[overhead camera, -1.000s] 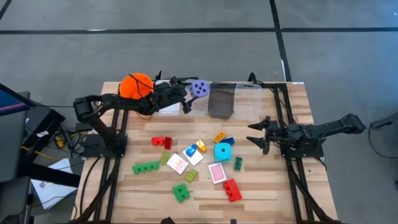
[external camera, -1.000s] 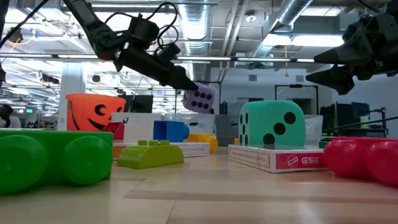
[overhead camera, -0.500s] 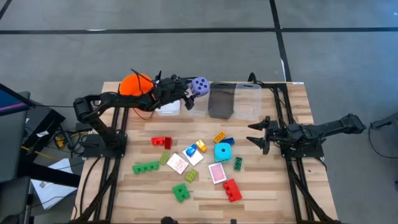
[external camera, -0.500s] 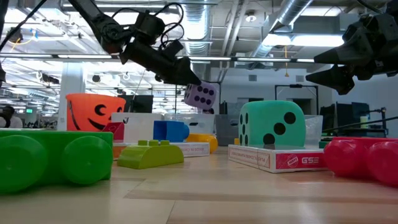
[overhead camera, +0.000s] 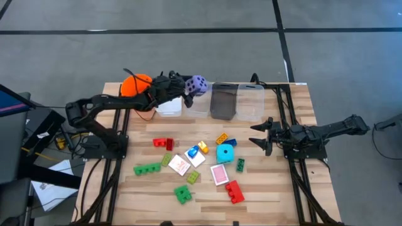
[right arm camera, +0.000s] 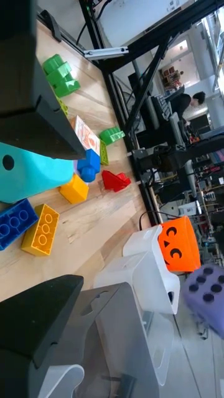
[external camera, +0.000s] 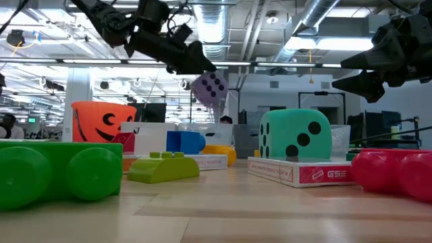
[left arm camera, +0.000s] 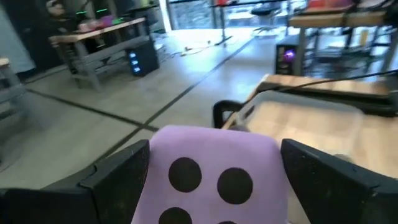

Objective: Pick & Place Toys
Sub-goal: Put the violet dice into the left transparent bin, then put the blue dice into the left transparent bin

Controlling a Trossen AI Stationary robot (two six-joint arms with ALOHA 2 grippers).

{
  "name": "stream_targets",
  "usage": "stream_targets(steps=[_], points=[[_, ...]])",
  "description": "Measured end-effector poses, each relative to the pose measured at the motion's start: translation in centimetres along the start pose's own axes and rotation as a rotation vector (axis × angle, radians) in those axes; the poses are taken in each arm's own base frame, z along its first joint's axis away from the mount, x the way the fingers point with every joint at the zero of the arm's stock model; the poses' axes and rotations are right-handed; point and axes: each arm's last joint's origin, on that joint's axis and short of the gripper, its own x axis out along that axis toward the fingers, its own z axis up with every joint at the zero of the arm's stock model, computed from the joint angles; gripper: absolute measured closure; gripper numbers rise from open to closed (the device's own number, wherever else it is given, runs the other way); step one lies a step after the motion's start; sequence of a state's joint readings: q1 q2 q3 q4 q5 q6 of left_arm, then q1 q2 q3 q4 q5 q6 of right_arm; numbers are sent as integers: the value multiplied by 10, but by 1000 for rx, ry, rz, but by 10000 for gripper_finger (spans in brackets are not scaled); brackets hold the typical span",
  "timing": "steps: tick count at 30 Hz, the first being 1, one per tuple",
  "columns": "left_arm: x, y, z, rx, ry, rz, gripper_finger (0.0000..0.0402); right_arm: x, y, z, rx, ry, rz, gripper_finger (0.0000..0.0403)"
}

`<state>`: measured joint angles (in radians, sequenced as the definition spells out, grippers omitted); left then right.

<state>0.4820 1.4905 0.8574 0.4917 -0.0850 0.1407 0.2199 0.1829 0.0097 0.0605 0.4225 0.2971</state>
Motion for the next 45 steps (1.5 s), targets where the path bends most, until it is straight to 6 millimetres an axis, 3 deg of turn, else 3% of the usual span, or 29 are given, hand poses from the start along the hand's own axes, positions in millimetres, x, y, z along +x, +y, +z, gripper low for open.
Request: stream_targets(steps=[5,12,18,21,27,33,39,45], points=[[-11,-2,9,-22,3,-92,50,0,0,0,0,0,0,92],[-13,-3,-1,-9,109,-111,6,0,0,0,0,0,0,92],[-18,-6,3,-15,115,-148,26,0,0,0,0,1,2,92],[-27,-15,8,-69,110,-274,28,0,0,0,0,1,2,92],[-44,-46,10,-233,125,-677,28,0,0,0,0,0,2,92],[-60,-101,-4,-196,134,-849,28,0,0,0,0,1,2,92],[-72,-158,-12,18,5,-763,28,0,0,0,0,1,2,92],[-68,-186,-28,86,-50,-606,28,0,0,0,0,1,2,92]])
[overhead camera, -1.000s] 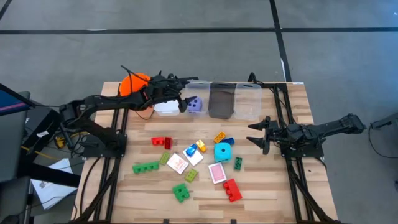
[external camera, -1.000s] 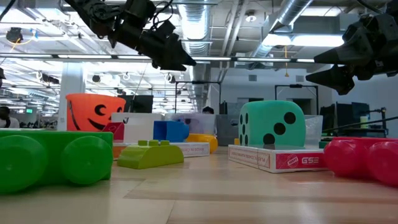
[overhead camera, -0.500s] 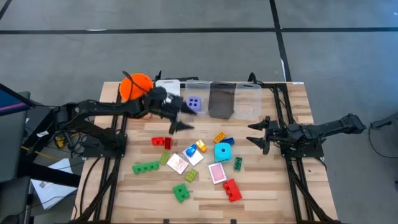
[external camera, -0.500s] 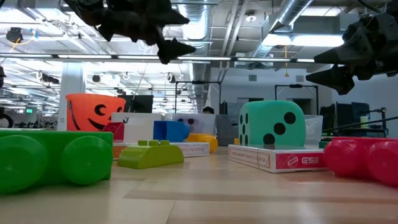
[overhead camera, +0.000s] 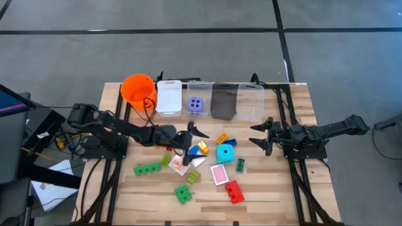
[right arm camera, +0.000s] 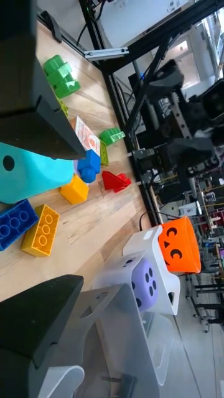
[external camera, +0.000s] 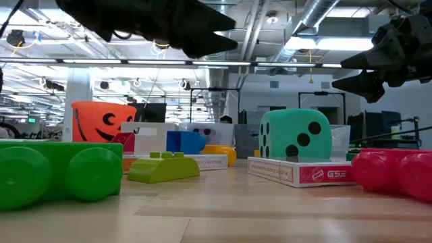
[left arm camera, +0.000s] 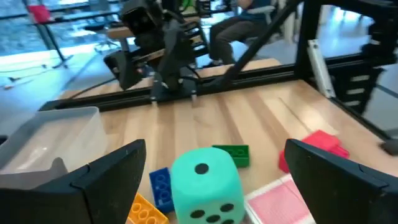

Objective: Pick & Place Toys
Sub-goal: Put the blue dice into the left transparent bin

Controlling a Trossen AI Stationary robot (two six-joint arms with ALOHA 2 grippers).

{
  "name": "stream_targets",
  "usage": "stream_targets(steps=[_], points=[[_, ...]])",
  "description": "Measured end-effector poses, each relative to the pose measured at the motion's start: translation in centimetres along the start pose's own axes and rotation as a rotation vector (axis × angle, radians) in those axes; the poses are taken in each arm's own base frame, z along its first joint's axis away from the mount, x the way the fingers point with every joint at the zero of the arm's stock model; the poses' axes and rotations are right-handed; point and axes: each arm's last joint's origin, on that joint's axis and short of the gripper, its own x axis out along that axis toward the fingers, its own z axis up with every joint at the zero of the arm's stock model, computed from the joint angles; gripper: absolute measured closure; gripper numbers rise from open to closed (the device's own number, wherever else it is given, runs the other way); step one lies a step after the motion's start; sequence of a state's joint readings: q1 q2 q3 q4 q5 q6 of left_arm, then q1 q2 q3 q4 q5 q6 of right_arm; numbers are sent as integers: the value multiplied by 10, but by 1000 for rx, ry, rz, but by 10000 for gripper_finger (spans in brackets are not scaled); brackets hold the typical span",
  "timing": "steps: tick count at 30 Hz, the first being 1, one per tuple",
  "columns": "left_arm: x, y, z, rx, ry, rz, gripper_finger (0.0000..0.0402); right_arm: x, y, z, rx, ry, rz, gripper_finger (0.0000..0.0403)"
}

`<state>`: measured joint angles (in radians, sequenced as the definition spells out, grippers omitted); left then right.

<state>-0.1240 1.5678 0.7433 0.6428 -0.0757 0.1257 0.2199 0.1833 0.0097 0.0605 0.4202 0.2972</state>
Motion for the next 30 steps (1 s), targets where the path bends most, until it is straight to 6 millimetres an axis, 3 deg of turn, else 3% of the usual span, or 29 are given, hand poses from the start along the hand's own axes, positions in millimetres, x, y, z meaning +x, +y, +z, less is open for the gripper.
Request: stream_targets(steps=[15,30], points=[[64,12,-42,-44,109,74,28,0,0,0,0,-1,0,92],[66,6,-43,-102,188,24,28,0,0,0,0,-1,0,92]])
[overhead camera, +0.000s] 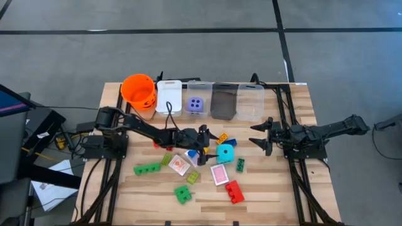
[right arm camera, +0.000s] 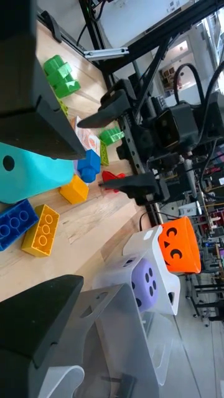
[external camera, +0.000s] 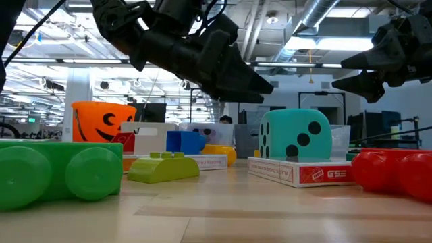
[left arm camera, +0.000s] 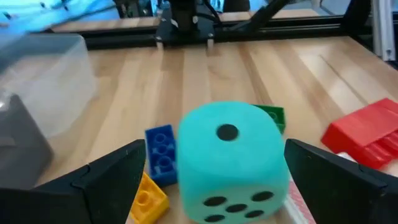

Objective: Pick & Place Toys
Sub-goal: Put the blue dice into the left transparent bin

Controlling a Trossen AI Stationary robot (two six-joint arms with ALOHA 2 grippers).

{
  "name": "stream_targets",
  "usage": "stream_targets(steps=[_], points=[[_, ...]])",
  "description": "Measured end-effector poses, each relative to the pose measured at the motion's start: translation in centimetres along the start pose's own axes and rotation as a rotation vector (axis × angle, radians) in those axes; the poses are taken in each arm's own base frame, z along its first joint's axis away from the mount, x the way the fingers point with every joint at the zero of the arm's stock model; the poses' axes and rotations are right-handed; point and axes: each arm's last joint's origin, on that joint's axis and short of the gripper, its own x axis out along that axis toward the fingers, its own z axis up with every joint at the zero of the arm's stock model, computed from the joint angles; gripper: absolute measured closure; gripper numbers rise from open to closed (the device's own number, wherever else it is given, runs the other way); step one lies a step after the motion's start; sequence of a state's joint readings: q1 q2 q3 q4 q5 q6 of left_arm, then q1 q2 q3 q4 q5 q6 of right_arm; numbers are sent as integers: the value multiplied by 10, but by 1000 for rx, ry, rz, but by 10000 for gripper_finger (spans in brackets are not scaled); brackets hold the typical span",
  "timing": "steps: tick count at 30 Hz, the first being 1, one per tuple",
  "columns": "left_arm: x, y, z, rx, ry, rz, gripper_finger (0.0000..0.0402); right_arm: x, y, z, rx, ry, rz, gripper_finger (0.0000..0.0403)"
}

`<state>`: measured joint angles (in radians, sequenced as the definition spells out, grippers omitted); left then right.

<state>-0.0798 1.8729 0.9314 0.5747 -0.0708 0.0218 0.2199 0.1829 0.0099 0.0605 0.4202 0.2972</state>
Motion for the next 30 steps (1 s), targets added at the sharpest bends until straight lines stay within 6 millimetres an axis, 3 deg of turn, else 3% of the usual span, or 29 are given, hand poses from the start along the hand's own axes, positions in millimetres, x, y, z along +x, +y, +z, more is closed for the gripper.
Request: stream_targets(steps=[30], points=[[0,-18,-5,15,27,-46,28,0,0,0,0,0,0,92]])
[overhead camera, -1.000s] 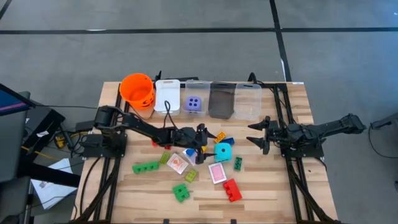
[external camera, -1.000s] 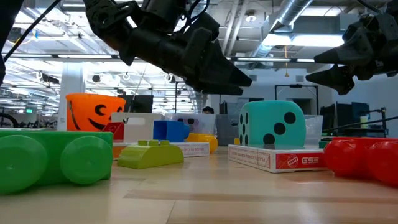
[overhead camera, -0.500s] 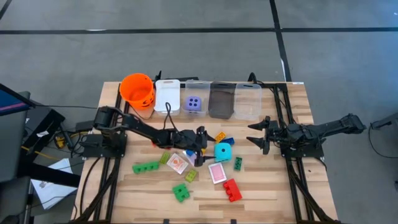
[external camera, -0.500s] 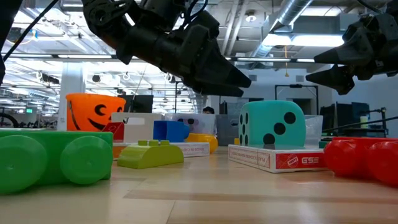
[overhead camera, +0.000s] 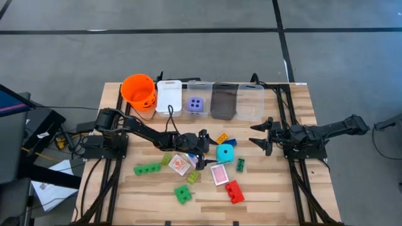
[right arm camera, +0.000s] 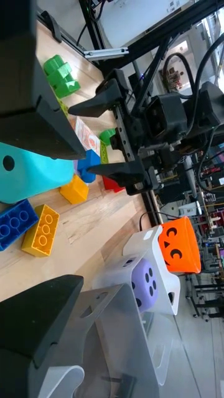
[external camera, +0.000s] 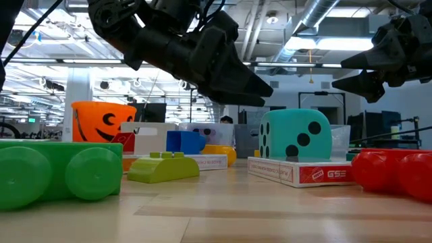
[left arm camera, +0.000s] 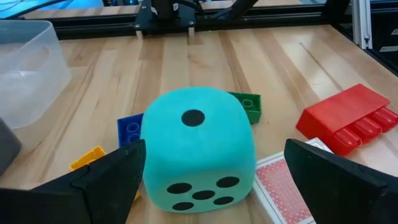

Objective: Pick & Place Toys
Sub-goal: Put the blue dice into the left transparent bin

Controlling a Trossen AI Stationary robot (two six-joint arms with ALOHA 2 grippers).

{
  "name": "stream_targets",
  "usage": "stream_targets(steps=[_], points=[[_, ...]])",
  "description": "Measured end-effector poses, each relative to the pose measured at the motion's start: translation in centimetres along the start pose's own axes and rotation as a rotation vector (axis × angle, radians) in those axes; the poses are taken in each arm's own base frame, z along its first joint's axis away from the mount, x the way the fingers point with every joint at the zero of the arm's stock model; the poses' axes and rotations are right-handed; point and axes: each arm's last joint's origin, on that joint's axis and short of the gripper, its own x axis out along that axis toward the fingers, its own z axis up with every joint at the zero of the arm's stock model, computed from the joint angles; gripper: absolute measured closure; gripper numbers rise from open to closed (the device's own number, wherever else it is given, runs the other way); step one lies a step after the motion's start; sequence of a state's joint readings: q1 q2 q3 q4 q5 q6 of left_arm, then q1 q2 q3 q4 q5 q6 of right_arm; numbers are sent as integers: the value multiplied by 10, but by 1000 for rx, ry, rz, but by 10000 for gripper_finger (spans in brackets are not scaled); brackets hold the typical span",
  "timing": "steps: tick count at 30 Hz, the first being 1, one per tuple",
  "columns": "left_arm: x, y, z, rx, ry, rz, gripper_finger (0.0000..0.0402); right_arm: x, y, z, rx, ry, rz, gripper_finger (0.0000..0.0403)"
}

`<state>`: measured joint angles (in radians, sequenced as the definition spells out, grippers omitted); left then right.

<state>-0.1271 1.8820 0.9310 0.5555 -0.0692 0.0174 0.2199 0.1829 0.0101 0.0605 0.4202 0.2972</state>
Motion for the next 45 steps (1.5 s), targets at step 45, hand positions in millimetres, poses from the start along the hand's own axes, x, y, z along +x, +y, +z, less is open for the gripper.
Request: stream_targets(steps=[45], points=[[23,10,-14,-89,-3,23,28,0,0,0,0,0,0,92]])
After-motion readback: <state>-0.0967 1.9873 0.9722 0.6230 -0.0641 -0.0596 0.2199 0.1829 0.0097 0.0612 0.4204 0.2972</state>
